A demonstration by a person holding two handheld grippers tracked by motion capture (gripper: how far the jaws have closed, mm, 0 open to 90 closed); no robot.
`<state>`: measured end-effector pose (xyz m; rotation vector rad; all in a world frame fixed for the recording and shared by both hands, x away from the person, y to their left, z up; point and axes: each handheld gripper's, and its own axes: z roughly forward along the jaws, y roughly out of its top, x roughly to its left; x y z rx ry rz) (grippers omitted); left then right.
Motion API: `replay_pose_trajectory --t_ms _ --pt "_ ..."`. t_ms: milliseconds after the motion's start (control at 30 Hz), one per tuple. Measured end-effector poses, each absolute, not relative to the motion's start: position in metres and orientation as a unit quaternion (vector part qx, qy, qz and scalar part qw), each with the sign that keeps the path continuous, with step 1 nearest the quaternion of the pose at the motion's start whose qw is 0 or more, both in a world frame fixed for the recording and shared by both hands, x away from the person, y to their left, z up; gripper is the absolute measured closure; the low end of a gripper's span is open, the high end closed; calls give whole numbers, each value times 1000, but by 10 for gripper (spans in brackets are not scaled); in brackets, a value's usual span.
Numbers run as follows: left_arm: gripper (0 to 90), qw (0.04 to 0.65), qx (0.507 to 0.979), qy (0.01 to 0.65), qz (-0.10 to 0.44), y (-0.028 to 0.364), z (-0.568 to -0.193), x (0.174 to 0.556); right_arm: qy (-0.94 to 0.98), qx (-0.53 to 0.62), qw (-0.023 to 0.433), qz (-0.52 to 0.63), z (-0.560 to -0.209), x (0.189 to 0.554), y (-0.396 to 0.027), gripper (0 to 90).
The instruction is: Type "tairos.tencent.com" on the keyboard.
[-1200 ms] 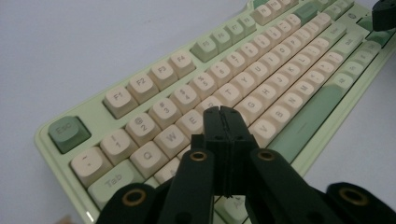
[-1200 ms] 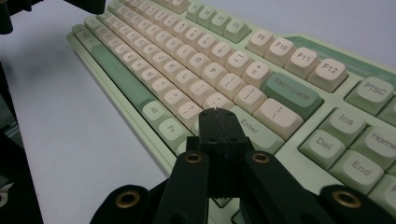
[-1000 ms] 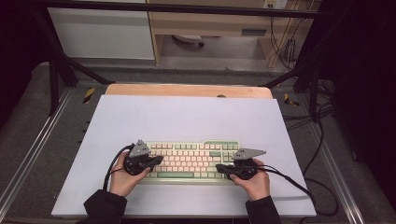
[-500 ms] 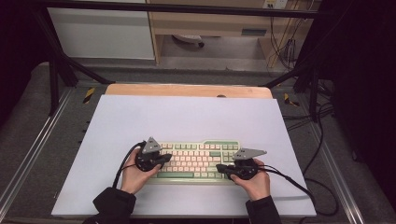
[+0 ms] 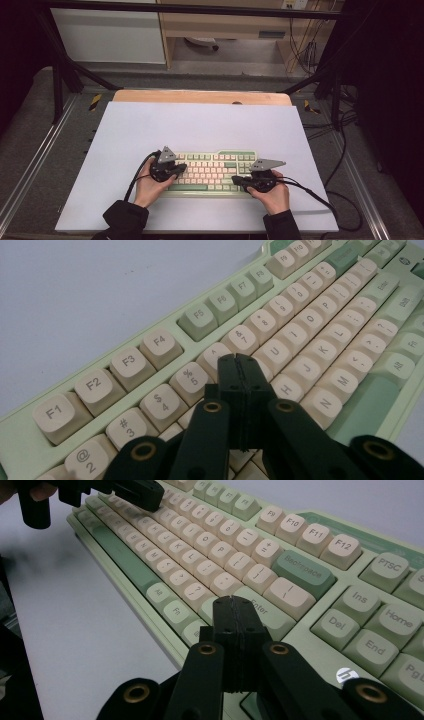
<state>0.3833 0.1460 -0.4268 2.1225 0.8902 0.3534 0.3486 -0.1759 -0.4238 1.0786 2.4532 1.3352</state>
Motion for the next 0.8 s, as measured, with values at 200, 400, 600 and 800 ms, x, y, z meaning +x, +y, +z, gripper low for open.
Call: replay_pose_trajectory --t_ms 200,400,600,800 --pt "898 396 837 350 139 146 -428 383 817 360 73 446 -424 349 -176 900" --pt "897 396 839 347 139 146 -431 383 817 359 72 445 -425 349 -176 900" --pt "898 401 838 344 140 149 -425 379 817 358 73 445 -425 348 -176 900" --pt "898 404 838 338 139 153 -421 373 816 359 73 447 -424 347 -176 900"
